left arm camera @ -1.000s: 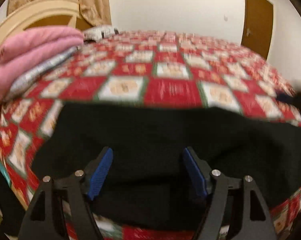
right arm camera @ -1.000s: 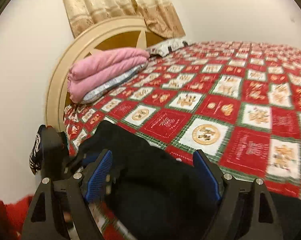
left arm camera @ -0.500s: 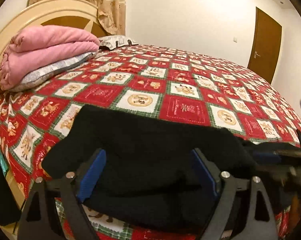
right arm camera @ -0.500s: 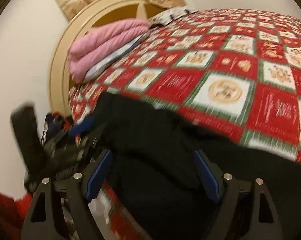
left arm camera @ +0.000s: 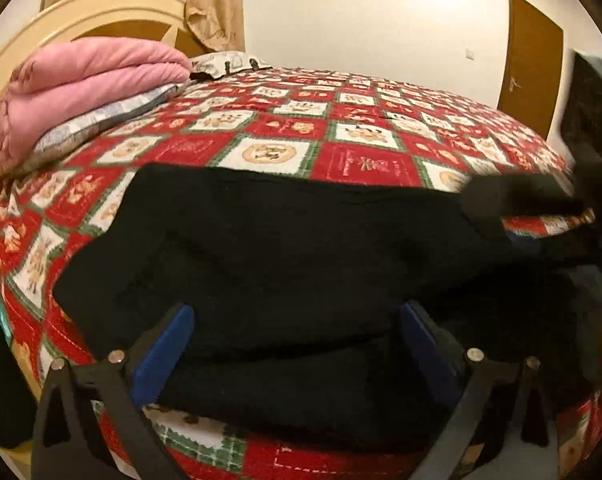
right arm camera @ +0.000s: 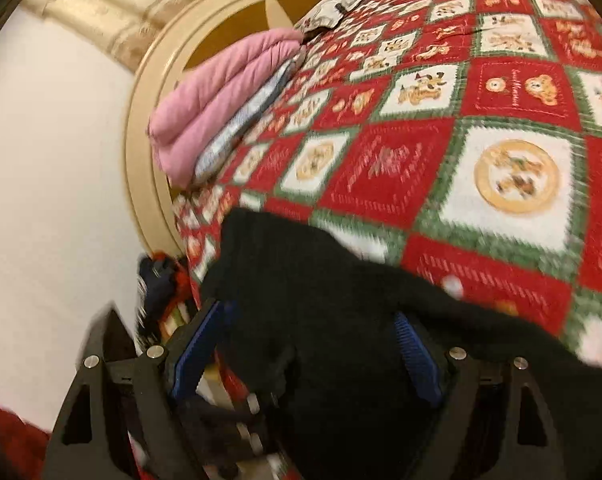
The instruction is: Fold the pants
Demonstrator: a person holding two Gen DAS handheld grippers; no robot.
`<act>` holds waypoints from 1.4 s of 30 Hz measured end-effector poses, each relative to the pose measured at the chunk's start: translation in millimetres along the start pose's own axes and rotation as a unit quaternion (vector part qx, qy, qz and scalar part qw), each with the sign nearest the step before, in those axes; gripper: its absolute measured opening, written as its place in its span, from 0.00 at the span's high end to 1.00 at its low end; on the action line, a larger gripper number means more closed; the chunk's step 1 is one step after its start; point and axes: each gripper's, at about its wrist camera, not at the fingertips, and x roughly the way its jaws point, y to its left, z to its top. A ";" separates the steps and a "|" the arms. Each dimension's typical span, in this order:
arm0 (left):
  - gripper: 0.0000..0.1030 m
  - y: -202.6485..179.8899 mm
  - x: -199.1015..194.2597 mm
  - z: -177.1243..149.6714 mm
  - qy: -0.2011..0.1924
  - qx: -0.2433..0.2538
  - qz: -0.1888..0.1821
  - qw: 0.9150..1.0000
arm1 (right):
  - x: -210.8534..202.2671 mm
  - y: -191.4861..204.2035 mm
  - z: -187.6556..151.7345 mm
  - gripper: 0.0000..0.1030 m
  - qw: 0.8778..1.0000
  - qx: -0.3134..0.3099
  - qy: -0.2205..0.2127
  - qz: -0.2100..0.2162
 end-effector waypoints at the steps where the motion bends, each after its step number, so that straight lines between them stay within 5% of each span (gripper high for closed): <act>1: 0.00 -1.8 -0.6 -0.5 -0.002 0.008 0.005 1.000 | 3.1 -0.8 8.3 0.18 1.000 0.006 -0.006 0.006; 5: 0.00 -2.9 -0.8 -1.7 0.003 0.010 0.004 1.000 | 4.4 -18.8 44.9 0.18 0.998 0.057 0.002 0.040; 9: 0.00 -5.5 -0.2 -0.1 0.002 0.029 0.005 1.000 | -8.7 -78.7 65.7 0.22 0.969 0.200 0.035 0.138; 12: 0.00 -3.6 1.2 1.5 0.005 0.028 -0.001 1.000 | -25.0 -97.9 64.3 0.23 0.960 0.231 0.039 0.156; 14: 0.00 -3.7 1.7 1.9 0.007 0.025 0.002 1.000 | -63.7 -100.0 67.3 0.23 0.981 0.187 -0.022 0.036; 15: 0.00 -3.6 1.9 2.0 0.007 0.026 0.002 1.000 | -76.0 -102.5 68.3 0.23 0.982 0.183 -0.036 0.017; 18: 0.00 -3.6 1.2 1.9 0.008 0.024 0.001 1.000 | -136.5 -106.5 46.0 0.23 0.974 0.195 -0.106 -0.037; 20: 0.00 -4.0 1.8 3.7 0.012 0.022 0.002 1.000 | -178.8 -96.8 19.2 0.23 0.962 0.165 -0.139 -0.165; 21: 0.00 -3.9 1.8 4.8 0.015 0.021 0.001 1.000 | -191.5 -94.1 10.2 0.23 0.953 0.155 -0.148 -0.215; 22: 0.00 -3.4 1.5 6.8 0.019 0.018 0.000 1.000 | -211.1 -91.6 -2.6 0.23 0.931 0.141 -0.163 -0.296; 24: 0.00 -1.9 -4.3 12.0 0.016 0.005 0.003 1.000 | -242.0 -93.0 -19.5 0.23 0.880 0.122 -0.187 -0.419; 26: 0.00 -3.4 -12.3 15.8 -0.003 -0.006 0.003 1.000 | -274.9 -106.5 -27.9 0.23 0.812 0.119 -0.195 -0.537; 32: 0.00 -31.1 2.6 12.4 0.020 0.034 0.020 0.999 | -317.4 -178.8 -34.8 0.23 0.732 0.193 -0.137 -0.639; 36: 0.00 -23.5 3.6 12.8 0.028 0.006 0.007 1.000 | -340.0 -195.5 -59.8 0.26 0.768 0.226 -0.173 -0.574; 40: 0.00 -25.7 4.0 14.6 0.040 0.010 0.009 0.999 | -360.4 -190.5 -72.5 0.82 0.797 0.234 -0.196 -0.521; 42: 0.00 -26.7 3.9 14.3 0.042 0.008 0.011 0.999 | -375.9 -188.4 -87.8 0.89 0.813 0.257 -0.223 -0.473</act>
